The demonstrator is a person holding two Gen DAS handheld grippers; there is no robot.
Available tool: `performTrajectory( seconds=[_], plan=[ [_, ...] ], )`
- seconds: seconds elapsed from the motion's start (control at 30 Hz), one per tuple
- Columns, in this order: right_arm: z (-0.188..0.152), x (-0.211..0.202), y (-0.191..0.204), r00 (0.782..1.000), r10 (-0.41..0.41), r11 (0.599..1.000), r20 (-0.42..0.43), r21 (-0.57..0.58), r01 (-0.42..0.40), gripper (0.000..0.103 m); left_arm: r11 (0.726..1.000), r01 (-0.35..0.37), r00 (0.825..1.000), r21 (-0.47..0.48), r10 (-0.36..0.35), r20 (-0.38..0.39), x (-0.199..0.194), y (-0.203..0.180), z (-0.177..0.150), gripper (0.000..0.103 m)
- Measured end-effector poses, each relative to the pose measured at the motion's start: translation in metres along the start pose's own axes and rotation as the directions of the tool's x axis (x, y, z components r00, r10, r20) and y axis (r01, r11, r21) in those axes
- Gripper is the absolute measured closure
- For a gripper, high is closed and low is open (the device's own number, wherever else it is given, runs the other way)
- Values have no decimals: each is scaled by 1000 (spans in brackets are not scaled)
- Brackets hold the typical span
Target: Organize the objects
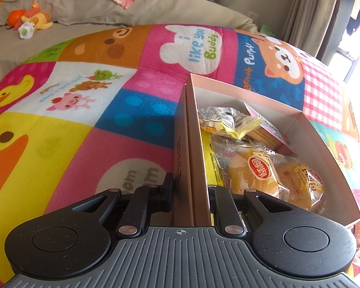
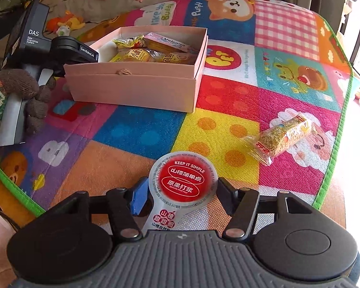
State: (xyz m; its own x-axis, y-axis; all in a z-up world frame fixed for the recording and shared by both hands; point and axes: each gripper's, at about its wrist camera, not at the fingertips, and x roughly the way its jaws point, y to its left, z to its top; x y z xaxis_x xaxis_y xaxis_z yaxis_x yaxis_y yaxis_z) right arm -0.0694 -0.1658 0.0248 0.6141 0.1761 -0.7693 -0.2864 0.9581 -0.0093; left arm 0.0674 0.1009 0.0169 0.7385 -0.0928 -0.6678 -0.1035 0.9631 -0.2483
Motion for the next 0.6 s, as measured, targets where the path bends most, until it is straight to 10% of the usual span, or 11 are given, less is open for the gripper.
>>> performTrajectory(
  seconds=[0.6],
  plan=[
    [40,-67,0,984,88,996,157,-18,-86,42,1000,-2,1000,15,2,9,0,-1,-2,87]
  ],
)
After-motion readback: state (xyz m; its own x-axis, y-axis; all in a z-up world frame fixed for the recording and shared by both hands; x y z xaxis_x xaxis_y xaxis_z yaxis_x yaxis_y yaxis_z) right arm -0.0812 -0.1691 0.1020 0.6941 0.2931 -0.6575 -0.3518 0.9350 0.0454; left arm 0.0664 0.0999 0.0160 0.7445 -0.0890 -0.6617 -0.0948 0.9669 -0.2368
